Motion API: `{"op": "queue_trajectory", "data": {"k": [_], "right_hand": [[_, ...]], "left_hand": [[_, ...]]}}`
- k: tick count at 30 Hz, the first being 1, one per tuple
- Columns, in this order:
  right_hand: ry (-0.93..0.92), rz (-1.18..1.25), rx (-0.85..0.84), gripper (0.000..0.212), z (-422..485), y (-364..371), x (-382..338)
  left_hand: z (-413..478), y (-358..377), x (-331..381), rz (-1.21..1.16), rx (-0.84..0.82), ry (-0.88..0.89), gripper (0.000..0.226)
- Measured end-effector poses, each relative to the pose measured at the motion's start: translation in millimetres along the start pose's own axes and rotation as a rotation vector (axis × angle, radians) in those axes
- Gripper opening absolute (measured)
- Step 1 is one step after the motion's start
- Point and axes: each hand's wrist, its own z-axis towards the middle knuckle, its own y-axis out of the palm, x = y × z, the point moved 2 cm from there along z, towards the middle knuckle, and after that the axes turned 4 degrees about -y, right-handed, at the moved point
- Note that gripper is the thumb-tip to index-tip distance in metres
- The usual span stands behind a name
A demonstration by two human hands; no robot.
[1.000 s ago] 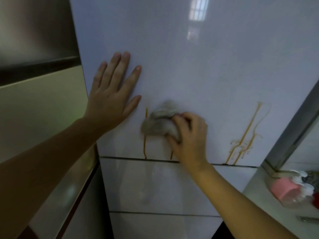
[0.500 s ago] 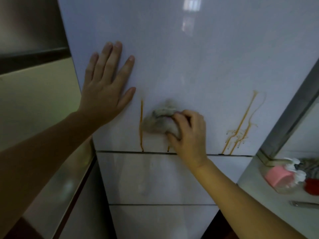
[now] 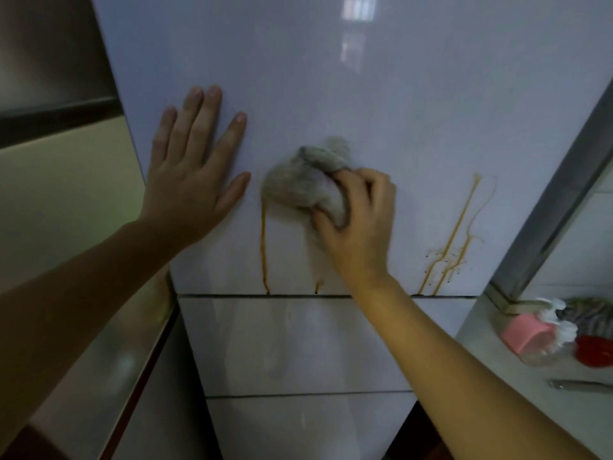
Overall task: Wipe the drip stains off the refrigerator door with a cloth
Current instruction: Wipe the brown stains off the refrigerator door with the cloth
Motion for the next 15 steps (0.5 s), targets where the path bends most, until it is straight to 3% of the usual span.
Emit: {"op": "queue_trajectory", "data": {"k": [4, 7, 11, 15], "right_hand": [[-0.150, -0.046, -0.205, 0.051, -75, 20, 0], [-0.052, -0.065, -0.295, 0.046, -114, -13, 35], [0.130, -0.040, -0.127, 0.045, -70, -46, 47], [0.239, 0.119, 0.073, 0.044, -22, -18, 10]], "left_hand": [[0, 1, -2, -0.011, -0.010, -0.005, 0.067], [0, 0, -3, -0.012, -0.013, -0.001, 0.067], [0, 1, -1, 0.003, -0.015, -0.001, 0.067], [-1, 2, 0, -0.010, -0.030, -0.013, 0.068]]}}
